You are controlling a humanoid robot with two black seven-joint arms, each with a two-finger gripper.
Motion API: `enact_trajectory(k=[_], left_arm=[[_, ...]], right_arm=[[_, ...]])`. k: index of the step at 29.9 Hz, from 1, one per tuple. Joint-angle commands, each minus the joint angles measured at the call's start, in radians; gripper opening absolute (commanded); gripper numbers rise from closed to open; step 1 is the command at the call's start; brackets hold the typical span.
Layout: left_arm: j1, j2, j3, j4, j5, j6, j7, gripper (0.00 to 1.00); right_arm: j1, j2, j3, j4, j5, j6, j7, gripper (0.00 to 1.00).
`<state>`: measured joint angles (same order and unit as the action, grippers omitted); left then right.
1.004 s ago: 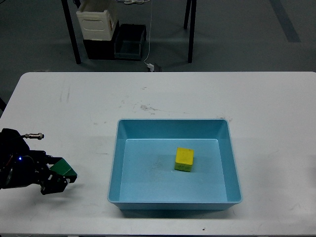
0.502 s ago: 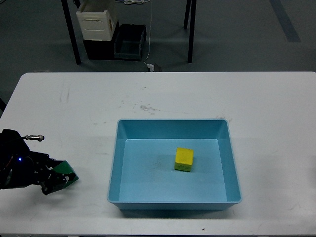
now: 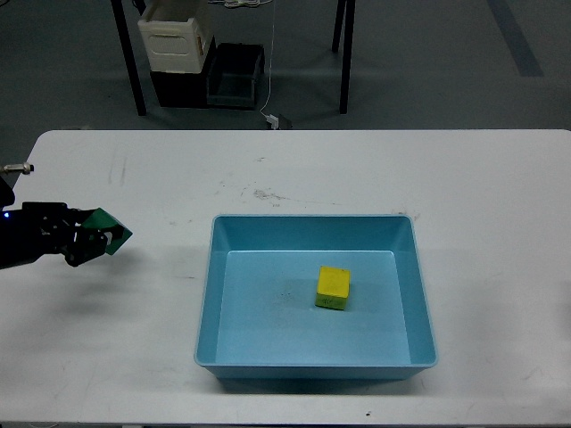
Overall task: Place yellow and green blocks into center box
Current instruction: 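Lift the green cube with the left gripper over the bin, then lower the green cube into the bin beside the yellow cube, release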
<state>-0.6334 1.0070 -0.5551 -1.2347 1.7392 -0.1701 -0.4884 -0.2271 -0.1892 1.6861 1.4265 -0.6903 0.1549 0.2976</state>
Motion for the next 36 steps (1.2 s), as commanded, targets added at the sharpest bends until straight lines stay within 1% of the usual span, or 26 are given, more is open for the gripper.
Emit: enact_trajectory(k=[1, 3, 6, 12, 14, 16, 21, 24, 26, 31, 36], left_arm=[[-0.081, -0.008, 0.003, -0.023, -0.115, -0.008, 0.000, 0.32], [-0.121, -0.011, 0.004, -0.067, -0.115, -0.025, 0.000, 0.31], [-0.179, -0.048, 0.004, -0.138, -0.115, -0.080, 0.000, 0.31], [-0.319, -0.160, 0.009, -0.244, -0.109, -0.267, 0.000, 0.31], [-0.373, -0.198, 0.044, -0.265, -0.080, -0.319, 0.000, 0.31], [-0.440, -0.232, 0.114, -0.267, -0.035, -0.319, 0.000, 0.31], [-0.604, -0.317, 0.358, -0.259, 0.062, -0.319, 0.000, 0.31], [-0.670, -0.363, 0.483, -0.256, 0.092, -0.319, 0.000, 0.31], [-0.689, -0.386, 0.535, -0.255, 0.131, -0.319, 0.000, 0.31], [-0.680, -0.478, 0.595, -0.220, 0.256, -0.319, 0.000, 0.31], [-0.667, -0.567, 0.642, -0.123, 0.336, -0.319, 0.000, 0.32]], right_arm=[[0.000, 0.001, 0.000, 0.000, 0.000, 0.000, 0.000, 1.00], [0.000, 0.001, 0.000, 0.000, 0.000, 0.000, 0.000, 1.00], [0.000, 0.001, 0.000, 0.000, 0.000, 0.000, 0.000, 1.00], [0.000, 0.001, -0.006, 0.000, 0.000, 0.002, 0.000, 1.00], [0.000, 0.002, -0.005, 0.000, 0.000, 0.002, 0.000, 1.00], [0.002, 0.002, -0.002, 0.000, 0.000, 0.002, 0.000, 1.00], [0.002, 0.002, -0.002, 0.000, 0.000, 0.002, 0.000, 1.00], [0.002, 0.002, -0.002, 0.000, 0.000, 0.002, 0.000, 1.00], [0.002, 0.002, 0.000, 0.002, 0.000, 0.002, 0.000, 1.00], [0.003, 0.005, -0.003, 0.002, 0.000, 0.002, 0.000, 1.00], [0.006, 0.007, -0.003, 0.003, 0.000, 0.002, 0.000, 1.00]])
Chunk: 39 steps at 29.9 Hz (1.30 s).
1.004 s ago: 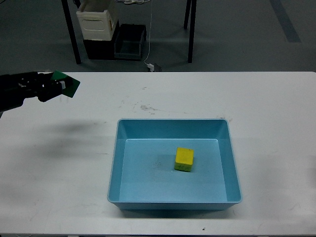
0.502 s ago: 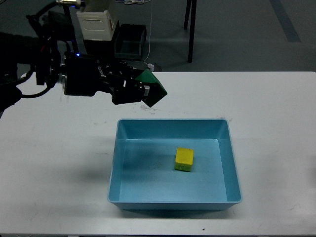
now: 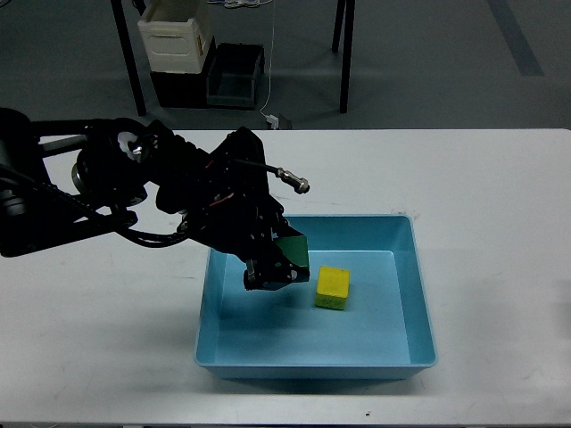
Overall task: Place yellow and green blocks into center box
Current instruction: 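Lower the green cube into the bin beside the yellow cube, release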
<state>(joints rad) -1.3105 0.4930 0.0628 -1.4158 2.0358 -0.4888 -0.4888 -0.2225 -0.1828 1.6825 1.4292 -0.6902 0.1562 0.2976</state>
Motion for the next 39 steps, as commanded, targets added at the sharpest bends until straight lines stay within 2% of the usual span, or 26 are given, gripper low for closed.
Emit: enact_trajectory(k=[1, 4, 12, 19, 25, 28, 33, 36, 39], left_arm=[[0.019, -0.066, 0.031, 0.081, 0.050, 0.000, 0.000, 0.32], [0.045, -0.077, 0.037, 0.123, 0.092, 0.000, 0.000, 0.32], [0.088, -0.083, 0.038, 0.139, 0.146, 0.000, 0.000, 0.37], [0.129, -0.105, 0.037, 0.185, 0.146, 0.000, 0.000, 0.48], [0.163, -0.108, 0.037, 0.204, 0.146, 0.000, 0.000, 0.60], [0.162, -0.108, 0.029, 0.204, 0.146, 0.000, 0.000, 0.77], [0.162, -0.106, 0.020, 0.204, 0.130, 0.000, 0.000, 0.91], [0.149, -0.099, -0.014, 0.201, 0.003, 0.000, 0.000, 0.99], [0.133, -0.085, -0.112, 0.187, -0.219, 0.000, 0.000, 1.00]], right_arm=[[0.002, 0.000, 0.000, 0.001, 0.000, 0.000, 0.000, 1.00], [0.002, -0.001, 0.000, 0.001, 0.000, 0.000, 0.000, 1.00], [0.002, 0.000, 0.000, 0.004, 0.000, 0.000, 0.000, 1.00], [0.002, 0.000, -0.001, 0.007, 0.000, 0.000, 0.000, 1.00], [0.002, 0.000, -0.001, 0.008, 0.000, 0.000, 0.000, 1.00], [0.002, 0.000, -0.004, 0.008, 0.000, 0.000, 0.000, 1.00], [0.002, 0.000, -0.006, 0.011, 0.000, 0.002, 0.000, 1.00], [0.003, 0.000, -0.003, 0.030, 0.001, 0.009, 0.000, 1.00], [0.006, -0.007, -0.001, 0.063, 0.000, 0.013, 0.000, 1.00]])
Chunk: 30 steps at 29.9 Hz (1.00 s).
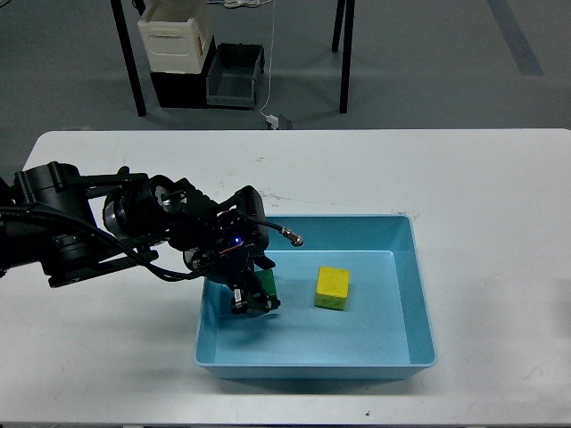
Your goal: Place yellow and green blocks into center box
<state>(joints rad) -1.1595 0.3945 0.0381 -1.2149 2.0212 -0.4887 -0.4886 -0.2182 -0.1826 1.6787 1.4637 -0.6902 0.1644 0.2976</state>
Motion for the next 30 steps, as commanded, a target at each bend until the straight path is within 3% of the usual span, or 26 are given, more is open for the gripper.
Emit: enact_trajectory(k=[1, 6, 13, 17, 22, 26, 30], left_arm=[[-0.029, 0.024, -0.112, -0.018, -0.267, 0.000, 0.000, 1.00], [-0.048, 0.055, -0.211, -0.025, -0.547, 0.000, 0.000, 1.00], [0.024, 0.116, -0.337, -0.018, -0.749, 0.000, 0.000, 1.00], [0.110, 0.145, -0.403, 0.003, -0.997, 0.000, 0.000, 1.00], [0.271, 0.193, -0.497, 0.020, -1.398, 0.000, 0.000, 1.00], [0.369, 0.227, -0.501, 0.015, -1.711, 0.000, 0.000, 1.00], [0.461, 0.271, -0.508, -0.030, -1.988, 0.000, 0.000, 1.00]], right_arm=[[0.005, -0.009, 0.001, 0.036, 0.000, 0.006, 0.000, 1.00], [0.074, -0.009, -0.005, 0.043, 0.001, 0.059, -0.003, 1.00], [0.192, -0.006, -0.028, 0.029, 0.030, 0.156, -0.025, 1.00], [0.263, 0.000, -0.066, 0.029, 0.159, 0.155, -0.106, 1.00], [0.309, 0.021, -0.074, 0.027, 0.375, 0.149, -0.164, 1.00], [0.307, 0.064, -0.070, 0.030, 0.540, 0.147, -0.239, 1.00], [0.278, 0.107, -0.065, 0.033, 0.638, 0.142, -0.271, 1.00]])
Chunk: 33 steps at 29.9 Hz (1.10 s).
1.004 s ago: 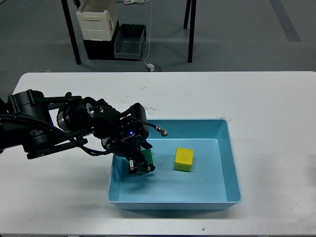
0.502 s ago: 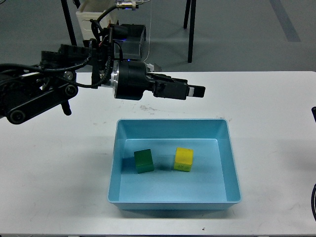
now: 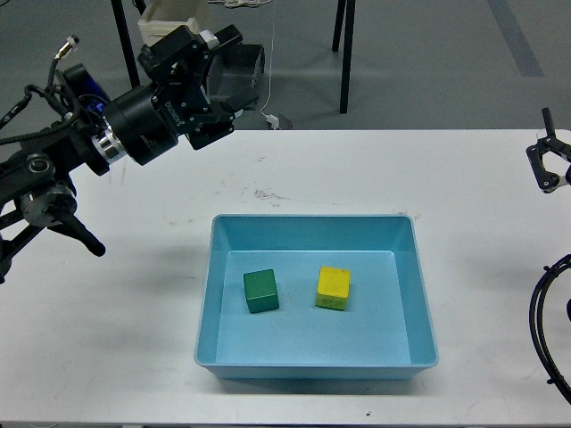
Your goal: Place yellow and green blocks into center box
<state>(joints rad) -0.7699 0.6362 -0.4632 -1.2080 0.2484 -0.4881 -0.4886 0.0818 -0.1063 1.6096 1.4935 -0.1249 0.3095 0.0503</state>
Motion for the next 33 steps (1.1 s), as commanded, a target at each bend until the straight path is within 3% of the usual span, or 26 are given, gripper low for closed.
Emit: enact_trajectory(k=[1, 11, 15, 22, 33], left_arm=[[0.089, 0.031, -0.006, -0.048, -0.285, 0.005, 0.000, 1.00], [0.239, 0.042, -0.006, -0.096, -0.831, 0.085, 0.000, 1.00], [0.308, 0.043, -0.031, -0.152, -0.867, 0.078, 0.000, 1.00], [0.500, 0.022, -0.241, -0.260, -0.894, 0.086, 0.000, 1.00], [0.650, -0.036, -0.255, -0.292, -0.896, 0.065, 0.000, 1.00]], right_arm=[[-0.037, 0.039, 0.007, 0.005, 0.091, -0.001, -0.030, 1.00], [-0.220, 0.106, 0.004, 0.044, 0.244, -0.003, -0.041, 1.00], [-0.270, 0.106, 0.001, 0.051, 0.272, 0.000, -0.041, 1.00], [-0.318, 0.106, 0.001, 0.063, 0.333, 0.000, -0.041, 1.00], [-0.358, 0.106, -0.010, 0.060, 0.355, 0.000, -0.041, 1.00]])
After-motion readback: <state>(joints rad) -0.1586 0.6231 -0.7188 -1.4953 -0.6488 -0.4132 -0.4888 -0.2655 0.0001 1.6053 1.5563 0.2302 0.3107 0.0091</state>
